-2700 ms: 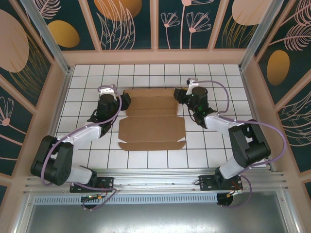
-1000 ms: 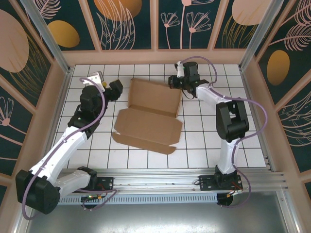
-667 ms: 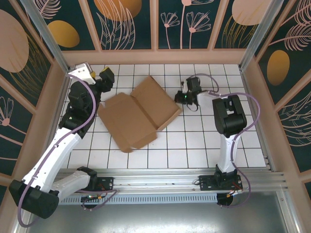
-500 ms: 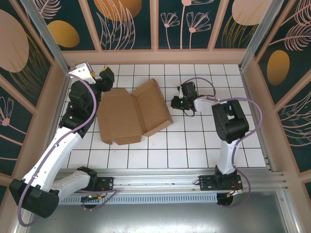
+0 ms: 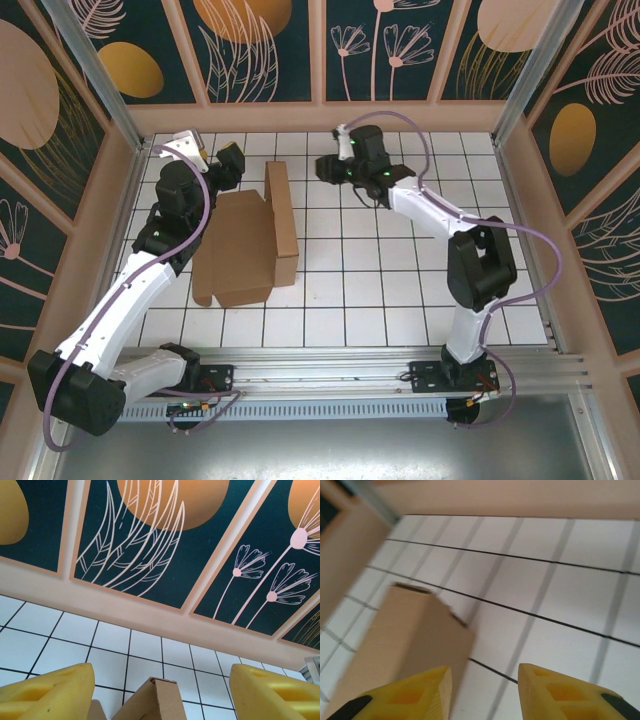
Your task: Fold the paper box
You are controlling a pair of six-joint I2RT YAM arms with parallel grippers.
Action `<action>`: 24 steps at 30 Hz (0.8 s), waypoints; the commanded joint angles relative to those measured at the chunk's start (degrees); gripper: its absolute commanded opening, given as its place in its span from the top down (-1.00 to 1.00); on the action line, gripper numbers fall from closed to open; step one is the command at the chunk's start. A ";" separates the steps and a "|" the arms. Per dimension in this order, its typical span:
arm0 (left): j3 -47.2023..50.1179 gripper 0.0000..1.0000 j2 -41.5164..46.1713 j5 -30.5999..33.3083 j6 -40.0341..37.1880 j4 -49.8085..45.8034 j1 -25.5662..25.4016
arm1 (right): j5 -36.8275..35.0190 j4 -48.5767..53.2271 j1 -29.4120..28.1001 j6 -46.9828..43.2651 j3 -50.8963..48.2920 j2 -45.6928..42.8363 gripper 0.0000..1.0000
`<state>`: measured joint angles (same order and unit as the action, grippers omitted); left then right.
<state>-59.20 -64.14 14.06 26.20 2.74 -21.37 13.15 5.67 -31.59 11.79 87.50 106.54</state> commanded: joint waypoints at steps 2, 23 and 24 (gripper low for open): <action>0.64 -0.43 0.93 0.88 0.30 -0.02 0.16 | 3.08 3.75 -3.62 -2.28 5.33 3.76 0.19; 0.98 -0.43 3.06 3.65 -0.09 -1.36 0.11 | -3.60 7.76 -8.87 -4.88 4.88 10.18 0.18; 0.73 -0.43 3.06 3.68 -0.24 -1.55 0.14 | -4.08 7.08 -8.30 -4.72 2.70 9.60 0.18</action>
<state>-58.50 -62.02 17.06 26.17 1.80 -21.37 12.47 9.61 -41.50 7.11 96.01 116.42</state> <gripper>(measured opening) 0.716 0.412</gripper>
